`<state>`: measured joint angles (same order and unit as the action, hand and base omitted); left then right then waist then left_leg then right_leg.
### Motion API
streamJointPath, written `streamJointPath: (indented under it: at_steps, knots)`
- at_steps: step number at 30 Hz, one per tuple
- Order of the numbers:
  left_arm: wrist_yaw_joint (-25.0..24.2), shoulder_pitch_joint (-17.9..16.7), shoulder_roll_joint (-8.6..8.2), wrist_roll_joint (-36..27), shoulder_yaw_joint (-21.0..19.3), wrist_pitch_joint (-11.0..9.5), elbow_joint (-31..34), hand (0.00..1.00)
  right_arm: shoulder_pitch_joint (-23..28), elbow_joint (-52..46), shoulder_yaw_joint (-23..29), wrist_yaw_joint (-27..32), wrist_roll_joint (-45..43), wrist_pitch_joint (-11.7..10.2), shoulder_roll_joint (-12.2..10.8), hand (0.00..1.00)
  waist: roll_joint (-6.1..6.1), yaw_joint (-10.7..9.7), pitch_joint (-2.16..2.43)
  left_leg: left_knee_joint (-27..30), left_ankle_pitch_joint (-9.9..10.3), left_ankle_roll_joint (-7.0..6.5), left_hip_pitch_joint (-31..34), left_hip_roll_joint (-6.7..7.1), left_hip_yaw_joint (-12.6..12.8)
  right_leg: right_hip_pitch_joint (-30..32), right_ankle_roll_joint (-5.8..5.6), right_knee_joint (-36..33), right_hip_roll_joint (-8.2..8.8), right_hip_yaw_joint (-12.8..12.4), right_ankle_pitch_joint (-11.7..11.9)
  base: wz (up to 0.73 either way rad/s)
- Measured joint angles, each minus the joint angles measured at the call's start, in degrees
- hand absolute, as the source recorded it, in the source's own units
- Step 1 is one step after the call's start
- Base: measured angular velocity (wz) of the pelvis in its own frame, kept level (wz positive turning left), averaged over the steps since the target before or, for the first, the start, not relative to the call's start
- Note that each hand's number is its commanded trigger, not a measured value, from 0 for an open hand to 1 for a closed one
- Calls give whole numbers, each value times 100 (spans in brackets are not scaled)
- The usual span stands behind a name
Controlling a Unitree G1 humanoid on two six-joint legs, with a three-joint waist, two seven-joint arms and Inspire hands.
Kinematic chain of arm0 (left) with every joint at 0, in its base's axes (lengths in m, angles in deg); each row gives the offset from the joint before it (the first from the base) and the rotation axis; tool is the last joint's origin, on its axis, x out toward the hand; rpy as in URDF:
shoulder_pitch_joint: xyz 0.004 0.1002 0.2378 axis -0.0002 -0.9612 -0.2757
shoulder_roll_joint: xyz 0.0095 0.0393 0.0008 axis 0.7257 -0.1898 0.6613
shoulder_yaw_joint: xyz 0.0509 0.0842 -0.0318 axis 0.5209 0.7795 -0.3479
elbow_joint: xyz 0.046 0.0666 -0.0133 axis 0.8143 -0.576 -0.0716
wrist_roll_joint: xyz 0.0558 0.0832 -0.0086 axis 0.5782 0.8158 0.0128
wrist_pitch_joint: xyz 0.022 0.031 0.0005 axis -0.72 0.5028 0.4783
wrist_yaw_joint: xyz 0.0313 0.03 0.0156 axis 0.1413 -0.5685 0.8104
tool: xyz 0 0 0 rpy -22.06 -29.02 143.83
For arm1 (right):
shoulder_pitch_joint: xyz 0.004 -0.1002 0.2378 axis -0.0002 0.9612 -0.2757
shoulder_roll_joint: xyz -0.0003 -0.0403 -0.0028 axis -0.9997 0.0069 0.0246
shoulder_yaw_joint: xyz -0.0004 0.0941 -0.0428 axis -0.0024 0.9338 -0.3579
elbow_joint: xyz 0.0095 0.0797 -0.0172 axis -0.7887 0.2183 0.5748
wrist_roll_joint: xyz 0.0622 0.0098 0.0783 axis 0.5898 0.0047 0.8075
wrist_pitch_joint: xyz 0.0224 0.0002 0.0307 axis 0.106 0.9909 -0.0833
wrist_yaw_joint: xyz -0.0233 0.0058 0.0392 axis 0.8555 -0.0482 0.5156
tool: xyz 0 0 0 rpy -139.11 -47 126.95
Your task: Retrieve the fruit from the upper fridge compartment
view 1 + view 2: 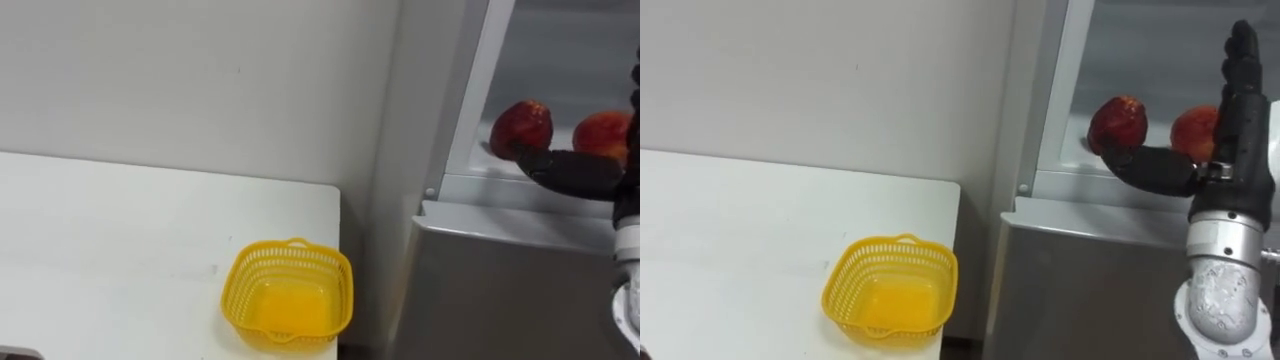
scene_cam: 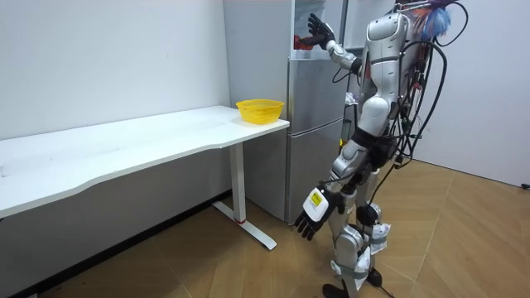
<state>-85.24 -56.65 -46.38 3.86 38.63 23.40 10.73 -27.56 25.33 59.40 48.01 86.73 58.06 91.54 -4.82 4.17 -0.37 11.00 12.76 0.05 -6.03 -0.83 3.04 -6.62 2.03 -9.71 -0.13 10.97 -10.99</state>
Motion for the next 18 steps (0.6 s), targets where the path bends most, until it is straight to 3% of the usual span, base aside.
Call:
streamJointPath:
  at_steps: [7, 9, 12, 18]
  knots:
    - [-95, 5, 11, 118, -9, 4, 2, 0, -240, 435, -51, -235, 43, 25, 276, 0, -21, 86, 16, 40, 0, 0, -3, -5, -48, -31, 7, -7, 5, 33, 4, 3]
    - [-151, -17, 58, 119, 1, 21, 23, 0, -504, 1002, -107, -229, 69, 39, 454, 0, -63, 92, 24, 65, 0, 1, 9, -4, -81, -27, 14, -9, 21, 55, 8, 6]
    - [-213, -22, 116, 122, -3, 83, 42, 0, -699, 1346, -195, -231, 56, 116, 506, 0, -135, 95, 49, 81, -9, 14, 45, -5, -109, -3, 18, -6, 19, 73, 9, 4]
    - [-341, -18, 238, 124, -5, 102, 114, 0, -736, 1383, -331, -243, 62, 156, 664, 0, -247, 124, 64, 85, -16, 10, 49, 17, -141, -14, 20, 2, 1, 74, 9, 0]
